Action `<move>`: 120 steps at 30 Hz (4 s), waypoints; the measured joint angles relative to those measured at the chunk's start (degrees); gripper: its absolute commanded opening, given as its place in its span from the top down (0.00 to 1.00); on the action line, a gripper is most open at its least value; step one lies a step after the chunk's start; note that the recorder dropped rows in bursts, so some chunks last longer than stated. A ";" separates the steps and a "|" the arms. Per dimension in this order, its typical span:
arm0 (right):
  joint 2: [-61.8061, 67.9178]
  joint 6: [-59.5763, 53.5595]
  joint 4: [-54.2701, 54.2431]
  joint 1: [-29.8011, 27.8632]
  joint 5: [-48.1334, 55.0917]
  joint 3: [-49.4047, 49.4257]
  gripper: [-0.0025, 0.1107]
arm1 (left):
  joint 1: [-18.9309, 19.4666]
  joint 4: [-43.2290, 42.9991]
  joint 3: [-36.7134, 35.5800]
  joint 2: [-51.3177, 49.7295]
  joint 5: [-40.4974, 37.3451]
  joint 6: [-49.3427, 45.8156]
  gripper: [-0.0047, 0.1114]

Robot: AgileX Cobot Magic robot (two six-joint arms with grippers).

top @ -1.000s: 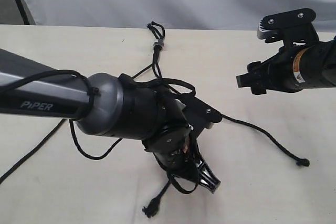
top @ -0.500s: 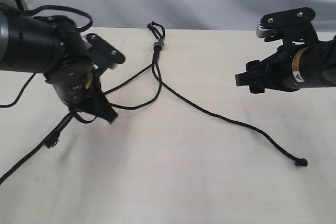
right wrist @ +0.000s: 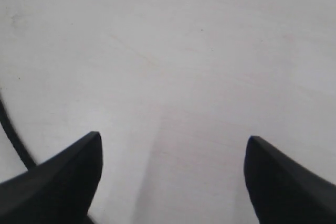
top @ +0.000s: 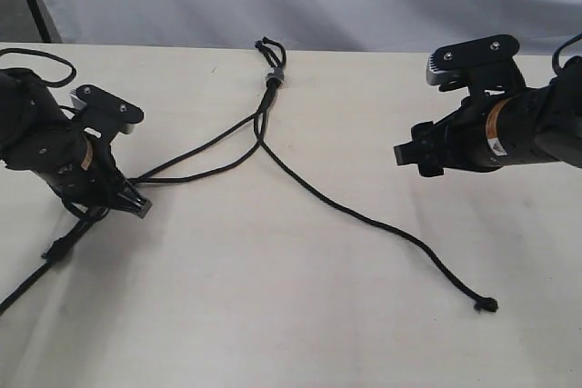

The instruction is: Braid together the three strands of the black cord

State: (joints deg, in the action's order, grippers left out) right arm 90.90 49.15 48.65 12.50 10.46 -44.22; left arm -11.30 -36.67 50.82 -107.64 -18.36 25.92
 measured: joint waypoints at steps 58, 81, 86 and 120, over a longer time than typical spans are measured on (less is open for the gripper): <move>0.04 0.39 -6.31 18.88 -3.65 0.00 0.35 | -0.09 44.70 -9.23 7.72 6.08 -32.87 0.29; 22.53 -13.17 -34.26 42.40 22.29 -23.91 0.35 | -0.09 44.70 -9.23 7.72 9.79 -31.88 0.31; 24.97 -14.85 -37.00 42.40 22.86 -25.16 0.69 | -0.09 44.70 -9.23 7.72 9.79 -31.77 0.31; 27.33 -40.89 -32.65 15.63 42.28 -26.46 0.97 | -0.09 44.70 -9.23 7.72 7.81 -31.77 0.31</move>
State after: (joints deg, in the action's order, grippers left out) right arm 118.23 8.26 16.00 28.13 52.74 -70.68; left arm -11.40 8.03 41.59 -99.91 -10.55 -5.85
